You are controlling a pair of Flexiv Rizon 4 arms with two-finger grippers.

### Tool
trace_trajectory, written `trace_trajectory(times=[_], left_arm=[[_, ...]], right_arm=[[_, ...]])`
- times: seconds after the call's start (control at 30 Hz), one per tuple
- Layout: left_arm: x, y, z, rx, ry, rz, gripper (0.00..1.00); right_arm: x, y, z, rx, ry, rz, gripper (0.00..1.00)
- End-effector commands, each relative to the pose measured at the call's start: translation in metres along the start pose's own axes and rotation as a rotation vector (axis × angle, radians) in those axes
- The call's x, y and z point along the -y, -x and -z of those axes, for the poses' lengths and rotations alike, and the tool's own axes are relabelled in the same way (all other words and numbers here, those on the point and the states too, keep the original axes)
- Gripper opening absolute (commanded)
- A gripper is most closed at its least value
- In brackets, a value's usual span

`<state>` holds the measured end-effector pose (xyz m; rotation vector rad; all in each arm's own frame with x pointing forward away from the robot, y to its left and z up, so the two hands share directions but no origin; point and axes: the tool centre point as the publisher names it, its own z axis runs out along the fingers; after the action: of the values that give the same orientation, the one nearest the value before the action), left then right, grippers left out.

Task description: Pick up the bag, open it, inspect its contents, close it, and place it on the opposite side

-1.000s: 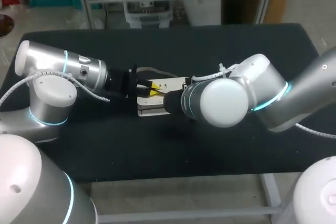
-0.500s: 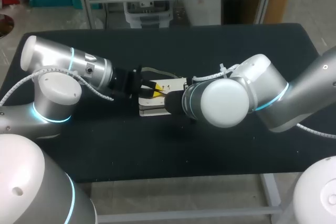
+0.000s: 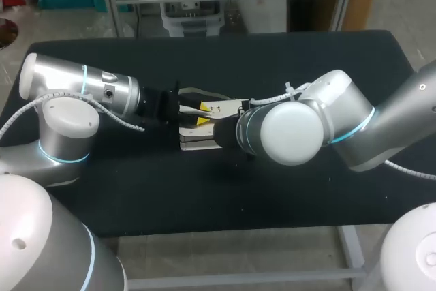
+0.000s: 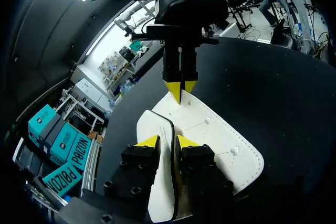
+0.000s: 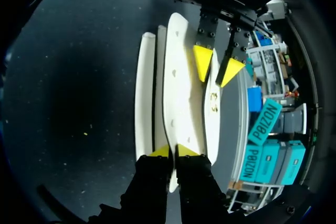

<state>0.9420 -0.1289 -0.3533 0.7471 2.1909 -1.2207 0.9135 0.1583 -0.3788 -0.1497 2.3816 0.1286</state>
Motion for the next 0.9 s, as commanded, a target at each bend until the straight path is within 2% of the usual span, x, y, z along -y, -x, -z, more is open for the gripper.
trace_trajectory(times=[0.03, 0.07, 0.13, 0.17, 0.23, 0.37, 0.4, 0.47, 0.63, 0.7, 0.77, 0.8, 0.83, 0.9], left_arm=[[-0.002, -0.002, 0.001, 0.006, -0.011, -0.003, 0.18], [-0.002, -0.003, 0.002, 0.006, -0.011, -0.003, 0.12], [-0.003, -0.004, 0.001, 0.003, -0.005, -0.004, 0.09], [-0.003, -0.004, 0.001, 0.002, -0.004, -0.004, 0.1], [-0.003, -0.004, 0.005, 0.009, -0.003, 0.001, 0.23], [-0.003, -0.004, 0.01, 0.02, 0.003, 0.0, 0.2], [-0.003, -0.005, 0.009, 0.019, 0.004, 0.0, 0.23], [-0.002, -0.004, 0.013, 0.029, 0.004, 0.003, 0.37], [0.003, 0.002, 0.031, 0.057, -0.028, 0.04, 0.4], [0.006, 0.003, 0.035, 0.061, -0.002, 0.066, 0.49], [0.008, 0.004, 0.038, 0.055, 0.01, 0.1, 0.64], [0.008, 0.004, 0.039, 0.048, 0.012, 0.108, 0.68], [0.009, 0.004, 0.04, 0.053, 0.034, 0.137, 0.83], [0.011, 0.004, 0.042, 0.041, 0.056, 0.175, 0.87]], right_arm=[[0.002, -0.004, -0.002, 0.195, 0.011, 0.001, 0.0], [0.002, -0.004, -0.002, 0.195, 0.011, 0.001, 0.0], [0.002, -0.004, -0.002, 0.195, 0.011, 0.001, 0.0], [0.002, -0.004, -0.002, 0.195, 0.011, 0.001, 0.0], [0.002, -0.004, -0.002, 0.195, 0.011, 0.001, 0.0], [0.002, -0.004, -0.002, 0.195, 0.011, 0.001, 0.0], [0.002, -0.004, -0.002, 0.195, 0.011, 0.001, 0.0], [0.002, -0.004, -0.002, 0.195, 0.011, 0.001, 0.0], [0.002, -0.004, -0.002, 0.195, 0.011, 0.001, 0.0], [0.002, -0.004, -0.002, 0.195, 0.011, 0.001, 0.0], [0.002, -0.004, -0.002, 0.195, 0.011, 0.001, 0.0], [0.002, -0.004, -0.002, 0.195, 0.011, 0.001, 0.0], [0.002, -0.004, -0.002, 0.195, 0.011, 0.001, 0.0], [0.002, -0.004, 0.0, 0.198, 0.015, 0.002, 0.0]])
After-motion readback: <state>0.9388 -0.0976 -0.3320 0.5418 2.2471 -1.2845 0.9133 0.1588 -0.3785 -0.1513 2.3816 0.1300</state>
